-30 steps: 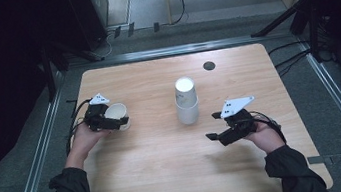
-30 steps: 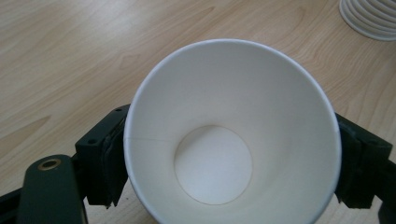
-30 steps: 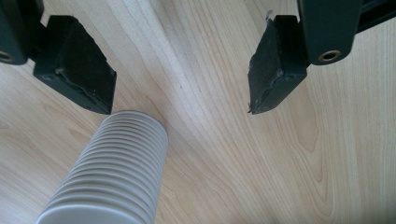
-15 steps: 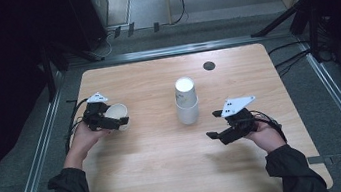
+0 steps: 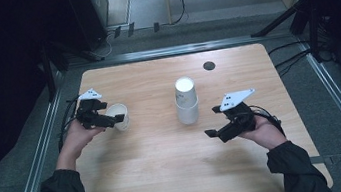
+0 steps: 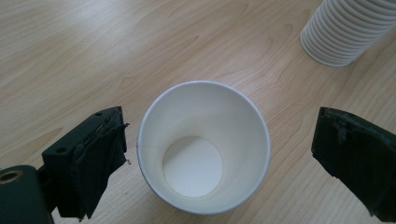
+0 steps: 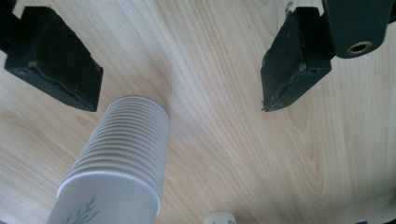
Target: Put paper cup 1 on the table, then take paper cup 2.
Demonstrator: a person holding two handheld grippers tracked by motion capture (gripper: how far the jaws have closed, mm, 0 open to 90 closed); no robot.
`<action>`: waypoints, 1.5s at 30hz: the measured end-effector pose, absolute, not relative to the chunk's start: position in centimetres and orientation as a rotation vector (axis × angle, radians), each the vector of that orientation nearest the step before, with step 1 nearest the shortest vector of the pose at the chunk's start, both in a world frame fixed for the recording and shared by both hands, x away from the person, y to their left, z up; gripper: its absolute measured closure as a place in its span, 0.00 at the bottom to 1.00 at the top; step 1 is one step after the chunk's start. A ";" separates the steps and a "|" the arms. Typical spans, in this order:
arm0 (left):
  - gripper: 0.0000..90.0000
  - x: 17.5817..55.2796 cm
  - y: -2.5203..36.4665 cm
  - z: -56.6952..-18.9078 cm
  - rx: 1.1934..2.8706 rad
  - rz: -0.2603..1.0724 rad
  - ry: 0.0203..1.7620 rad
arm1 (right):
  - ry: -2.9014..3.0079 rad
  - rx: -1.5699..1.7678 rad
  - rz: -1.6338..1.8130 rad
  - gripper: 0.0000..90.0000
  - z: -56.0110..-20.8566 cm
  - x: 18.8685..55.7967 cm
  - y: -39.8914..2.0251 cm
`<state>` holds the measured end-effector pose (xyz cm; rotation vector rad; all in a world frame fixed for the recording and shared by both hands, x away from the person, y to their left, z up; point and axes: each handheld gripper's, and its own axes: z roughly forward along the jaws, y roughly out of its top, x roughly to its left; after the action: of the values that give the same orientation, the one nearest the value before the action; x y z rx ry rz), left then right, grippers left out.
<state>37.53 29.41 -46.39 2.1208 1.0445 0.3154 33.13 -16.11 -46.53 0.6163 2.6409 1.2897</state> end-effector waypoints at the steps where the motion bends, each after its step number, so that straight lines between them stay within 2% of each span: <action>1: 0.04 37.4 29.4 -46.2 2.119 0.321 1.033 | 2.644 0.621 1.292 0.15 -46.4 33.2 -16.0; 12: 0.05 36.0 27.8 -44.2 2.137 0.283 0.960 | 2.635 0.648 1.356 0.15 -44.5 34.8 -15.4; 17: 0.05 34.9 26.5 -43.6 2.161 0.250 0.927 | 2.624 0.668 1.368 0.26 -43.3 35.9 -15.4; 23: 0.05 33.8 25.4 -43.4 2.170 0.226 0.909 | 2.704 0.629 1.302 0.30 -42.8 37.1 -15.1; 29: 0.05 32.7 24.0 -43.1 2.178 0.199 0.879 | 2.737 0.616 1.270 0.30 -42.3 38.2 -14.8; 31: 0.08 32.4 23.5 -43.1 2.157 0.165 0.880 | 2.760 0.603 1.257 0.30 -42.0 38.8 -14.5; 45: 0.08 30.1 20.8 -43.7 2.213 0.141 0.784 | 2.790 0.479 1.189 0.27 -40.6 42.3 -11.8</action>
<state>30.14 20.81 -43.73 2.2130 0.7841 0.1415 42.29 -11.84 -40.58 0.4794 2.7895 1.1892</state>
